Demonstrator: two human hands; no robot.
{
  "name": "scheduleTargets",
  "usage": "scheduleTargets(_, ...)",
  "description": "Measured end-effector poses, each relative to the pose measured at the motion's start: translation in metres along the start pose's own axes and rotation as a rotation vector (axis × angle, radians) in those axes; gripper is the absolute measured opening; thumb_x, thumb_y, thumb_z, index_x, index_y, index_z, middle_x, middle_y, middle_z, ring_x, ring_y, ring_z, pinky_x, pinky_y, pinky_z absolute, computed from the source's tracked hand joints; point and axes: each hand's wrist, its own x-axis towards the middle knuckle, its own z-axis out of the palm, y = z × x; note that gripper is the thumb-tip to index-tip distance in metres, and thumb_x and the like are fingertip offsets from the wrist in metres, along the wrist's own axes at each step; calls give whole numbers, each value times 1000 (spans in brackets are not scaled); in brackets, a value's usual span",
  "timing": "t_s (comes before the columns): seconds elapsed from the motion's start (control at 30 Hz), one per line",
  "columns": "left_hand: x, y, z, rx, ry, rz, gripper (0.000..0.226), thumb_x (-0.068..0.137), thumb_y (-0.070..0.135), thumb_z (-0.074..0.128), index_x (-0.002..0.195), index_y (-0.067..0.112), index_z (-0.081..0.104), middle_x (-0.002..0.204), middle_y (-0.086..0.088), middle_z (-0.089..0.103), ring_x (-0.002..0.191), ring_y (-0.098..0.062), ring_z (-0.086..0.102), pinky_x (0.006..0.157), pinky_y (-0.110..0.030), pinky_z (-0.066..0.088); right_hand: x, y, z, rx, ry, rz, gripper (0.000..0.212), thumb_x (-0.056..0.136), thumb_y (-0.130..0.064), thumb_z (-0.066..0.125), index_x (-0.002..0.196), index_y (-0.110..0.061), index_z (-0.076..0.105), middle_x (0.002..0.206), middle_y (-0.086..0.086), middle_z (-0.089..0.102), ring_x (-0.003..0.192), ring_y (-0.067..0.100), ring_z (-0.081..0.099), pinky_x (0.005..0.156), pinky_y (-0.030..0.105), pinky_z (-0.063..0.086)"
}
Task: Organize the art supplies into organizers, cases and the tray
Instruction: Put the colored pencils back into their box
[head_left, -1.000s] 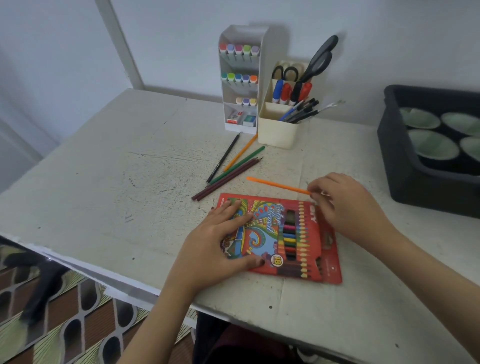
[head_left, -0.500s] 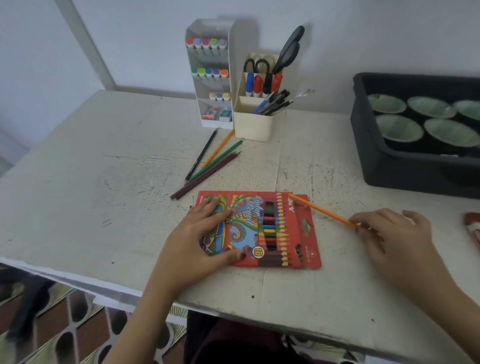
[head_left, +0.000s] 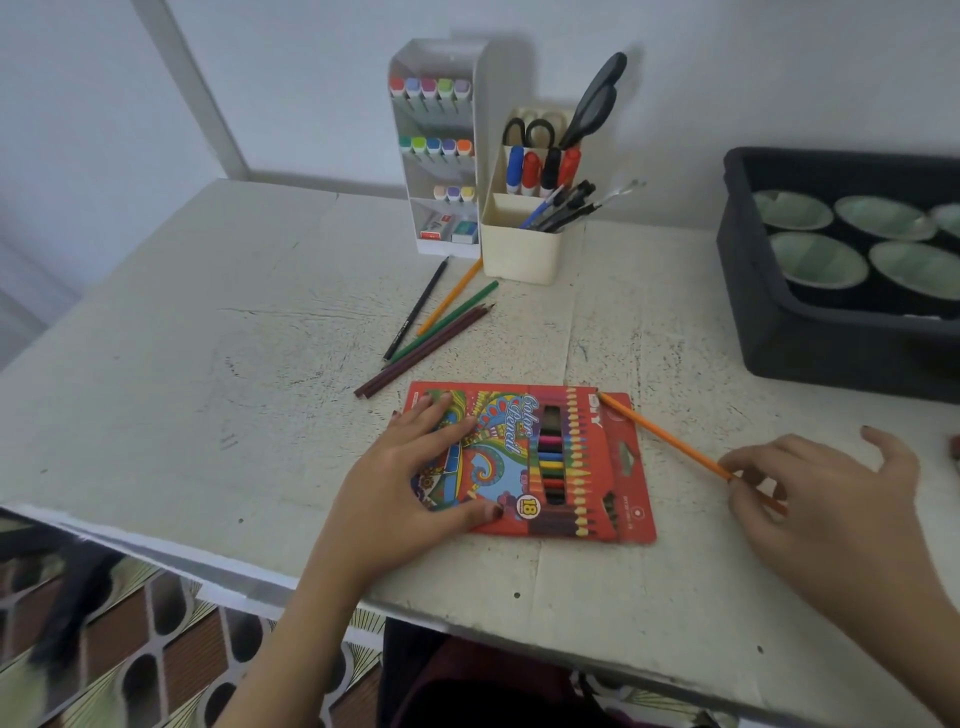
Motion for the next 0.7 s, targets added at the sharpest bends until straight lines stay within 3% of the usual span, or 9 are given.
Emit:
scheduleTargets(0.13,0,-1,0,2,1,-2,81,57,81,57,130,51,42,142,33,22,135,18,10,105,0,2,3,-1,2,-48,3,-79,27,79,-29,45,77,-22,70,70,-7,65,63,18,64,100,48,21)
scheduleTargets(0.27,0,0,0,2,6,-4,79,57,78,59,130,53,39,142,33,20,133,22,7,104,1,1,10,2,10,-95,16,-140,9,78,-11,63,80,-16,71,74,0,67,69,26,65,102,58,21)
scheduleTargets(0.43,1,0,0,12,5,-1,80,58,77,59,131,51,40,142,34,19,131,24,6,104,1,1,16,8,13,-130,50,-226,36,82,-29,36,79,-14,68,73,4,67,70,28,66,104,53,19)
scheduleTargets(0.7,2,-1,0,8,-2,-2,79,57,80,57,129,53,40,142,35,19,130,25,5,101,3,-1,25,5,20,-54,114,-318,36,87,-28,38,84,-12,71,78,4,70,72,26,68,102,51,24)
